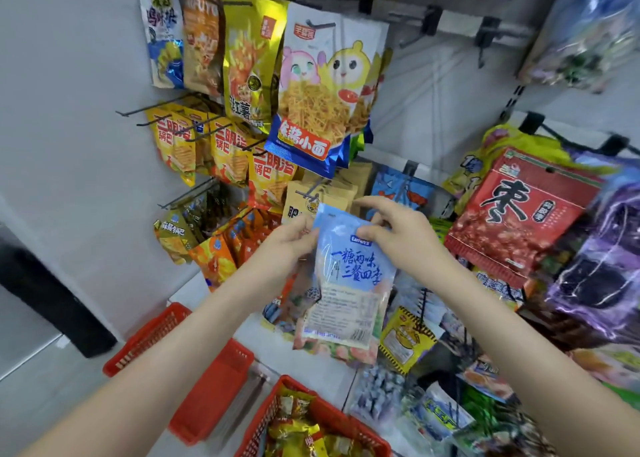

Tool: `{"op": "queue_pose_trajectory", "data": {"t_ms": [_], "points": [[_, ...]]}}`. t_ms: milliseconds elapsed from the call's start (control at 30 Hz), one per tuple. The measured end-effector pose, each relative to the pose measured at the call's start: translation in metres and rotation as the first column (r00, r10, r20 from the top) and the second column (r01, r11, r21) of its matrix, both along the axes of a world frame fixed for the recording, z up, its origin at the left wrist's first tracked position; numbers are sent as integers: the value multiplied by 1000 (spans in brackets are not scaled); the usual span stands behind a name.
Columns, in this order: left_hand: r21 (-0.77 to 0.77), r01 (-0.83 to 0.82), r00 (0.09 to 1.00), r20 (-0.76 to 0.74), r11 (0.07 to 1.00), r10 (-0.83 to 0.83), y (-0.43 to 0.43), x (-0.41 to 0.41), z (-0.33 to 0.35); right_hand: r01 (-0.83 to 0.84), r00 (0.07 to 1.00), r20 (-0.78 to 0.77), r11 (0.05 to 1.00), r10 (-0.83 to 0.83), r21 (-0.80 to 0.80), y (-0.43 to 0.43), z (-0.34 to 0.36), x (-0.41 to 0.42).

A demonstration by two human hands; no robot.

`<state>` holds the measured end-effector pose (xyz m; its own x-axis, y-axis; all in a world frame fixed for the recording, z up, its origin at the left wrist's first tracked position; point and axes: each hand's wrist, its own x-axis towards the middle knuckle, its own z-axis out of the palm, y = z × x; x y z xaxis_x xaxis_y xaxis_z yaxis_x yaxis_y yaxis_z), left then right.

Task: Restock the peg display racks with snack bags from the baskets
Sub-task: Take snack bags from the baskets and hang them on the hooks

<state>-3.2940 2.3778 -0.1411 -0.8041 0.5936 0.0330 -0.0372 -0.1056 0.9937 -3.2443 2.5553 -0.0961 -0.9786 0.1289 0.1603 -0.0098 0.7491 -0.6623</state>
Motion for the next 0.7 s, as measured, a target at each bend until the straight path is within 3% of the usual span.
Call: {"op": "queue_pose_trajectory", "data": {"t_ms": [200, 333, 533, 600, 700], "points": [[118, -132, 991, 17, 984, 131, 36, -1, 38, 107, 984, -150, 990, -92, 93, 22, 50, -9], [-8, -91, 935, -344, 996, 83, 43, -5, 69, 91, 969, -239, 990, -63, 109, 31, 85, -14], [-41, -431, 841, -380, 901, 385, 50, -21, 82, 106, 975, -208, 983, -73, 151, 69, 100, -8], [-30, -488, 815, -374, 872, 443, 44, -23, 82, 156, 975, -169, 986, -145, 54, 85, 105, -4], [-32, -507, 796, -402, 861, 453, 43, -22, 85, 147, 982, -63, 927, -179, -344, 90, 111, 0]]}}
